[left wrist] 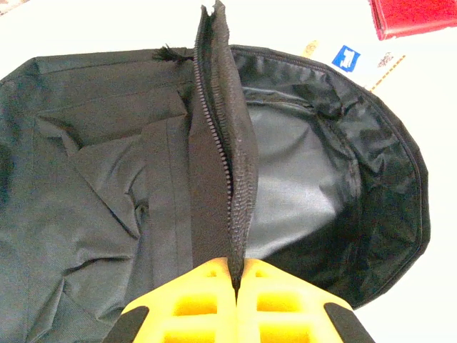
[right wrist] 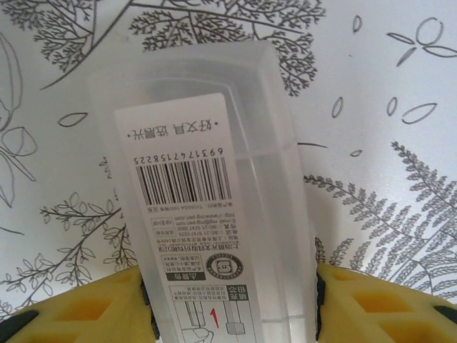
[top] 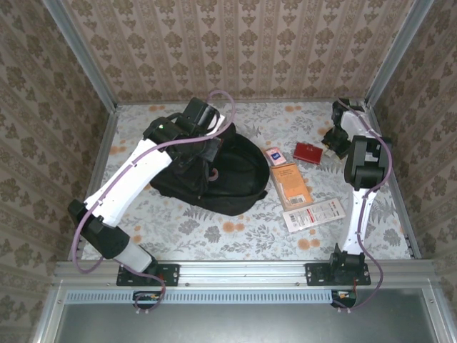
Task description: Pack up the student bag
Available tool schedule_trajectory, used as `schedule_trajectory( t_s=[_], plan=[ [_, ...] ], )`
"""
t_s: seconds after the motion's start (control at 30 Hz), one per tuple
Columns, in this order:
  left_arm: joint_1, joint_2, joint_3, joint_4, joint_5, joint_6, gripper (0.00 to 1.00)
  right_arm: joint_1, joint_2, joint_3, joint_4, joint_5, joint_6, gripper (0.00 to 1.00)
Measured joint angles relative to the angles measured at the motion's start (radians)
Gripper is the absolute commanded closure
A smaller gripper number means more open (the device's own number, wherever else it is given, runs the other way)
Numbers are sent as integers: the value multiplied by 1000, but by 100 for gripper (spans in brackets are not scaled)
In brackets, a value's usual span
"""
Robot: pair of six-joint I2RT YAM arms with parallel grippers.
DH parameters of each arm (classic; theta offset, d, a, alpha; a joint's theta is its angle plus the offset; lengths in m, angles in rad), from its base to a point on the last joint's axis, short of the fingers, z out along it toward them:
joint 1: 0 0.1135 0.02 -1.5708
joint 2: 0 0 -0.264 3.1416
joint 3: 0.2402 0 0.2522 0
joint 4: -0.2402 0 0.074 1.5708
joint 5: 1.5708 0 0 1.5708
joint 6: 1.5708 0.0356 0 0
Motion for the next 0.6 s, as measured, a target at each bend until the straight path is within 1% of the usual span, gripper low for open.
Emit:
schedule_trajectory(
  t_s=[0.17, 0.27, 0.5, 0.6],
  plan=[
    [3, -7, 11, -3, 9, -1, 100, -4, -71, -86, 20, 6, 4, 47],
    [11, -8, 21, -9, 28, -2, 100, -4, -156, -158, 47, 13, 14, 47],
    [53, -9, 48, -24, 84, -16, 100, 19, -481, -384, 134, 19, 50, 46],
    [69, -9, 64, -26, 108, -19, 100, 74, -602, -483, 175, 6, 57, 46]
  ],
)
